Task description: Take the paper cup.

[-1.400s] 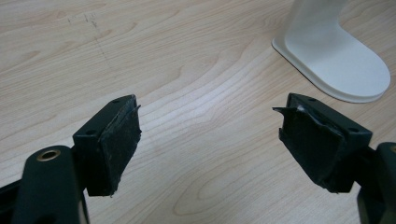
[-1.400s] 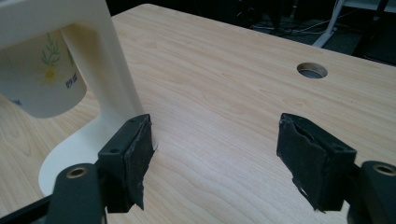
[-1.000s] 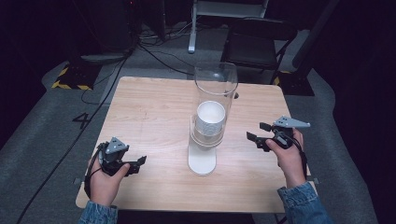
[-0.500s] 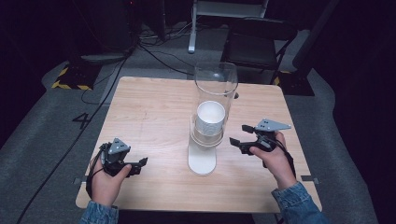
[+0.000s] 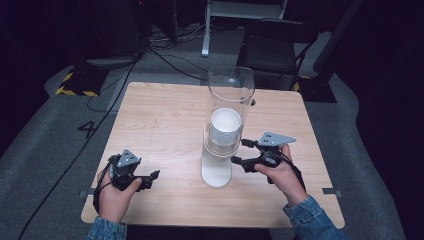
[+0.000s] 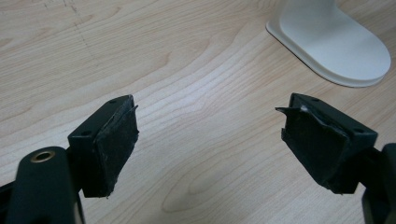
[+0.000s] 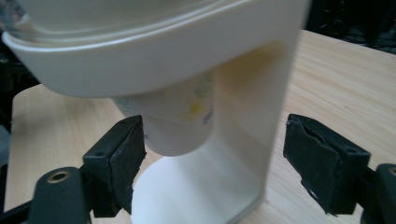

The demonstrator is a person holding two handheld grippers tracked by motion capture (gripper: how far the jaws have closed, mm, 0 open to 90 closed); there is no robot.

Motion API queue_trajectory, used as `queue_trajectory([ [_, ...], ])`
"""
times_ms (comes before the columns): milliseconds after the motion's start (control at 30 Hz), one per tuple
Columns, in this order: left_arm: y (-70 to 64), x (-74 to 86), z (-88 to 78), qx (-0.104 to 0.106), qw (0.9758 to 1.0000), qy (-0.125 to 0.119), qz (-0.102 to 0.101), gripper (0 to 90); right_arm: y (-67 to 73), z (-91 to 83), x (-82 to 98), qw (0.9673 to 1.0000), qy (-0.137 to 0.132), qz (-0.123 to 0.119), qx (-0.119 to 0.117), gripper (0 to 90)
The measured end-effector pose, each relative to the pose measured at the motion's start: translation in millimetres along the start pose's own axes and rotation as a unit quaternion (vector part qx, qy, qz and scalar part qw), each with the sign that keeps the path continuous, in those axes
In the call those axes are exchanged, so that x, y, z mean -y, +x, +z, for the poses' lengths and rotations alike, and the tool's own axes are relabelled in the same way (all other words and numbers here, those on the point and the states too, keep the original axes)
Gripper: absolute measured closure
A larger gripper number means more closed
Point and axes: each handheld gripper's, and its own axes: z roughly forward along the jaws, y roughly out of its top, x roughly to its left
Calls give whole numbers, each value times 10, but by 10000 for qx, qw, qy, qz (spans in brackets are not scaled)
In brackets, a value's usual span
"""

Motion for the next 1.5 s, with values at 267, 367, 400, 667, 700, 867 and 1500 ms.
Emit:
queue_trajectory([
  [267, 5, 21, -3, -19, 10000, 42, 50, 182, 141, 214, 9, 9997, -16, -63, -214, 210],
  [367, 2, 27, 2, 10, 10000, 68, 29, 182, 156, 255, 10, 9997, -41, -57, -236, 210],
  [400, 1, 27, 4, 11, 10000, 69, 31, 182, 165, 284, 10, 9997, -56, -66, -245, 210],
  [667, -1, 28, 16, 20, 9999, 90, 59, 181, 234, 446, 31, 9994, -270, -137, -156, 249],
  [700, -1, 28, 18, 24, 9999, 85, 50, 181, 244, 473, 37, 9993, -315, -146, -120, 253],
  [867, -5, 27, 25, 24, 10000, 83, 47, 181, 248, 504, 53, 9989, -450, -119, -55, 281],
  [1500, -13, 26, 24, 52, 9999, 112, 49, 182, 206, 493, 75, 9980, -446, -455, 44, 332],
])
